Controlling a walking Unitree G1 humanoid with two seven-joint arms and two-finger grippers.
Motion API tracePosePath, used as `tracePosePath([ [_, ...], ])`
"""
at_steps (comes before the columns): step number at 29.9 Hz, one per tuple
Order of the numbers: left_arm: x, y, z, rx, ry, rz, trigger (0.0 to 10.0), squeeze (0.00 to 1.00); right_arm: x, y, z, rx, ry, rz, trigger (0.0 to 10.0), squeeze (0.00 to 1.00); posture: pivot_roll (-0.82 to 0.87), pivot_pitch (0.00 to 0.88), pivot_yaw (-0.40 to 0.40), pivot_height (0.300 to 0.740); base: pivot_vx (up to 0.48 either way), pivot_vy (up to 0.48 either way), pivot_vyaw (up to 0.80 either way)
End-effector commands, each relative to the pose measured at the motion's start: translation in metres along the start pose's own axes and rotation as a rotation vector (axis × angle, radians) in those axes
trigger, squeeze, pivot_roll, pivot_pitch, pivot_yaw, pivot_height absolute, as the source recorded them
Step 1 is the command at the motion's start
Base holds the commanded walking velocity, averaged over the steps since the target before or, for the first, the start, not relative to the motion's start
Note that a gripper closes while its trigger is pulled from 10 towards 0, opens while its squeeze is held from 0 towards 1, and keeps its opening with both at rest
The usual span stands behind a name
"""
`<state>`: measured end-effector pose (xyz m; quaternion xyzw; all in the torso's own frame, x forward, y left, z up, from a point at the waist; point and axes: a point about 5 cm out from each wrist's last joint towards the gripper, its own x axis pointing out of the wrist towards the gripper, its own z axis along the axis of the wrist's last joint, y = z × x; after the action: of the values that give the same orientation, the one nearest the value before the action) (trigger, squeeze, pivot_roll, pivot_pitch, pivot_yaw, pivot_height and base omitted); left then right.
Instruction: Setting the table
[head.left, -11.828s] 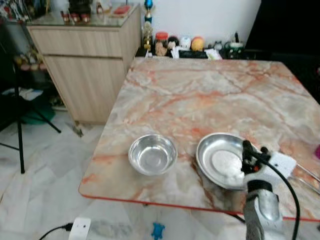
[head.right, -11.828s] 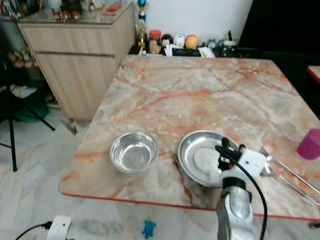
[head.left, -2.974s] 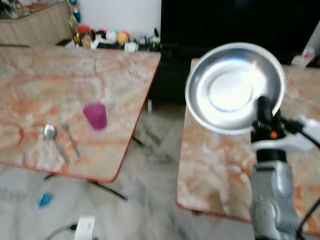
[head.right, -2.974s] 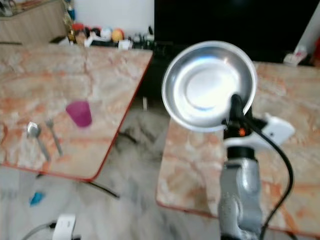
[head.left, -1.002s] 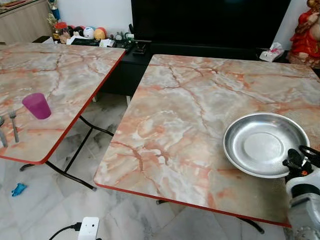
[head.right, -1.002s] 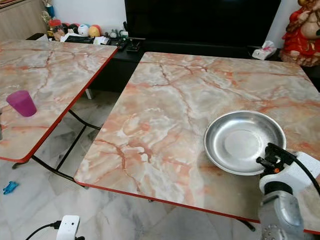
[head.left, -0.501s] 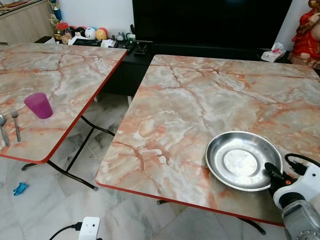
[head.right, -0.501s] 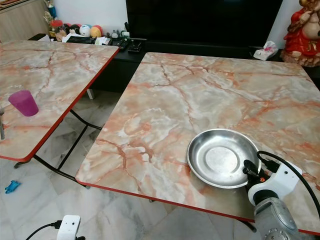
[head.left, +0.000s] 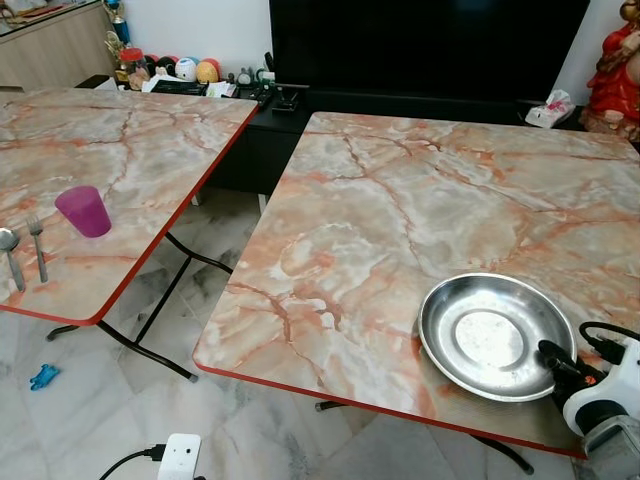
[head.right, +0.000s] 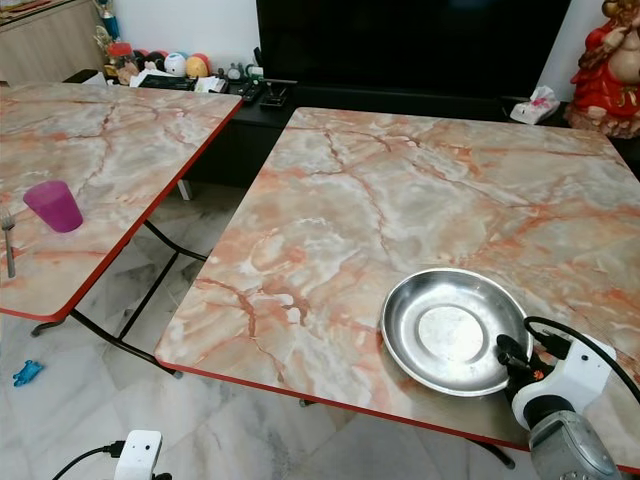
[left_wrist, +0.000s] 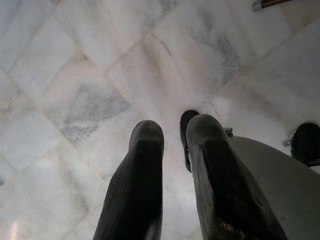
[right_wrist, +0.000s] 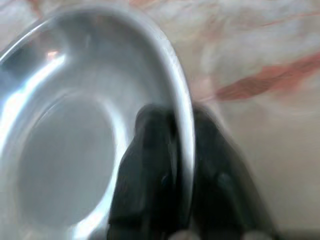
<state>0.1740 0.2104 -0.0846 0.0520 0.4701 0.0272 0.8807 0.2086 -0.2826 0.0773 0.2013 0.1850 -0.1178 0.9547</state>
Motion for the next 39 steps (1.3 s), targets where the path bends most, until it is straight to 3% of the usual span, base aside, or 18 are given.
tracePosePath([
  [1,-0.001,0.002,-0.005,0.018,0.027,0.000,10.0,0.00,-0.001,-0.004,-0.011,-0.023,0.058,-0.023,10.0,0.00,0.01,0.023,0.019,0.740,0.000,0.000,0.00],
  [2,-0.001,0.002,-0.005,0.018,0.027,0.000,10.0,0.00,0.000,-0.003,-0.011,-0.032,0.060,-0.021,10.0,0.17,0.02,0.024,0.020,0.740,0.000,0.000,0.00],
  [3,-0.001,0.002,-0.005,0.019,0.027,0.000,10.0,0.00,0.000,-0.003,-0.012,-0.038,0.060,-0.019,10.0,0.65,0.02,0.024,0.020,0.740,0.000,0.000,0.00],
  [4,-0.001,0.002,-0.005,0.019,0.027,0.000,10.0,0.00,0.000,-0.003,-0.012,-0.041,0.060,-0.015,10.0,0.96,0.02,0.023,0.019,0.740,0.000,0.000,0.00],
  [6,-0.001,0.002,-0.005,0.020,0.027,-0.001,10.0,0.00,0.001,-0.002,-0.012,-0.052,0.061,-0.013,10.0,0.96,0.02,0.023,0.019,0.740,0.000,0.000,0.00],
  [7,-0.001,0.002,-0.005,0.020,0.027,-0.001,10.0,0.00,0.001,-0.002,-0.012,-0.055,0.059,-0.021,10.0,0.89,0.02,0.023,0.018,0.740,0.000,0.000,0.00],
  [8,-0.001,0.002,-0.005,0.020,0.027,-0.001,10.0,0.00,0.001,-0.002,-0.011,-0.056,0.058,-0.024,10.0,0.89,0.02,0.022,0.018,0.740,0.000,0.000,0.00],
  [9,-0.001,0.002,-0.005,0.019,0.027,-0.001,10.0,0.00,0.001,-0.003,-0.010,-0.062,0.053,-0.029,10.0,0.18,0.01,0.023,0.017,0.740,0.000,0.000,0.00],
  [10,-0.001,0.002,-0.005,0.019,0.027,-0.001,10.0,0.00,0.001,-0.003,-0.010,-0.062,0.053,-0.029,10.0,0.18,0.01,0.023,0.017,0.740,0.000,0.000,0.00],
  [12,-0.001,0.002,-0.005,0.018,0.027,-0.002,10.0,0.00,0.002,-0.004,-0.008,-0.074,0.044,-0.038,10.0,0.00,0.01,0.022,0.017,0.740,0.000,0.000,0.00],
  [21,-0.001,0.002,-0.006,0.014,0.028,-0.001,10.0,0.00,0.003,-0.005,0.011,-0.103,-0.067,-0.077,10.0,0.00,0.01,0.022,0.016,0.740,0.000,0.000,0.00],
  [28,-0.001,0.002,-0.006,0.013,0.025,-0.004,10.0,0.00,-0.002,0.009,0.039,-0.136,-0.322,-0.044,10.0,0.00,0.01,0.020,0.016,0.740,0.000,0.000,0.00],
  [30,-0.001,0.002,-0.006,0.013,0.023,-0.004,10.0,0.00,-0.002,0.011,0.041,-0.137,-0.352,-0.043,10.0,0.00,0.01,0.020,0.016,0.740,0.000,0.000,0.00],
  [35,-0.001,0.003,-0.005,0.034,0.014,-0.003,10.0,0.00,-0.002,0.025,0.043,-0.229,-0.471,-0.086,10.0,0.00,0.01,0.022,0.019,0.740,0.000,0.000,0.00],
  [37,-0.001,0.005,-0.004,0.037,0.004,0.013,10.0,0.00,0.003,0.047,0.032,-0.322,-0.520,-0.047,10.0,0.00,0.01,0.016,0.014,0.740,0.000,0.000,0.00],
  [38,-0.001,0.005,-0.004,0.037,0.004,0.013,10.0,0.00,0.003,0.047,0.032,-0.322,-0.520,-0.047,10.0,0.00,0.01,0.016,0.014,0.740,0.000,0.000,0.00],
  [39,-0.001,0.007,-0.004,0.039,0.001,0.024,10.0,0.00,0.006,0.060,0.026,-0.373,-0.533,-0.008,10.0,0.00,0.02,0.013,0.012,0.740,0.000,0.000,0.00],
])
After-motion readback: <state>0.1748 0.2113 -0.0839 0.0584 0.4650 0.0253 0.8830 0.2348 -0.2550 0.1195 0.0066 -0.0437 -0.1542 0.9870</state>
